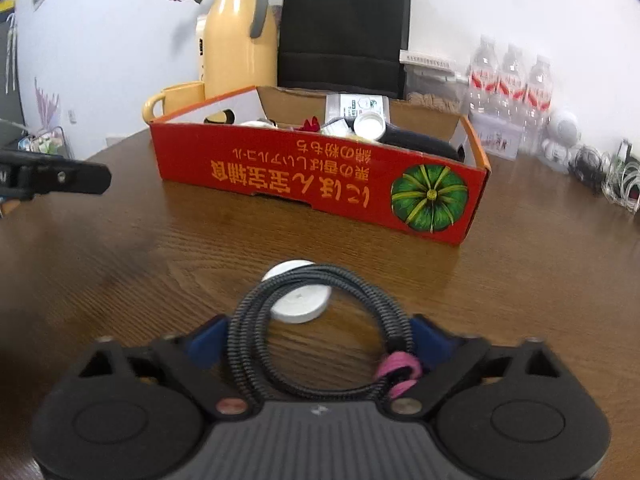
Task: Organize objects
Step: 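Grasp the white round earbud with the left gripper while the right gripper holds the braided cable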
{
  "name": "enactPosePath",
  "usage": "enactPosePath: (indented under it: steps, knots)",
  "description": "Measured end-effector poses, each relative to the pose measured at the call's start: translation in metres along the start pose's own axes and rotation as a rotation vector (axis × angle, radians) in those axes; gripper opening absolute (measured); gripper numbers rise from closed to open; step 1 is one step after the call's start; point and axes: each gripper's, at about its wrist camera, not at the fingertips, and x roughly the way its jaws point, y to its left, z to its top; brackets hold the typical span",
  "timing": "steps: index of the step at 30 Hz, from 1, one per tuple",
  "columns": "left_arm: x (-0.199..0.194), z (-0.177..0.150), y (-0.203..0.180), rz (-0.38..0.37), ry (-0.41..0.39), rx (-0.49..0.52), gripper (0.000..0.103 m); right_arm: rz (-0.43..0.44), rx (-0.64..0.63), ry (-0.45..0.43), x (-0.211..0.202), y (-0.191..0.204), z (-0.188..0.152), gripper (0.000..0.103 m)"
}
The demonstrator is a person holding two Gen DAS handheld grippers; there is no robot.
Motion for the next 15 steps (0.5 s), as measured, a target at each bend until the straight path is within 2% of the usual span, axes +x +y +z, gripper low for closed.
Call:
enactPosePath:
  steps: [3,9,14,15]
  knots:
    - [0.002,-0.004,-0.002,-0.020,0.013,0.005,0.103,0.019,-0.008,-0.013,-0.001,-0.001,0.000,0.089]
    - [0.006,-0.007,-0.009,-0.072,0.021,0.003,0.103,0.076,-0.040,-0.098,-0.013,0.004,0.005,0.087]
    - [0.008,-0.008,-0.018,-0.128,0.024,0.015,0.093,0.124,-0.068,-0.127,-0.014,0.008,0.011,0.086]
    - [0.009,-0.008,-0.019,-0.146,0.024,0.019,0.088,0.136,-0.077,-0.132,-0.014,0.010,0.011,0.086]
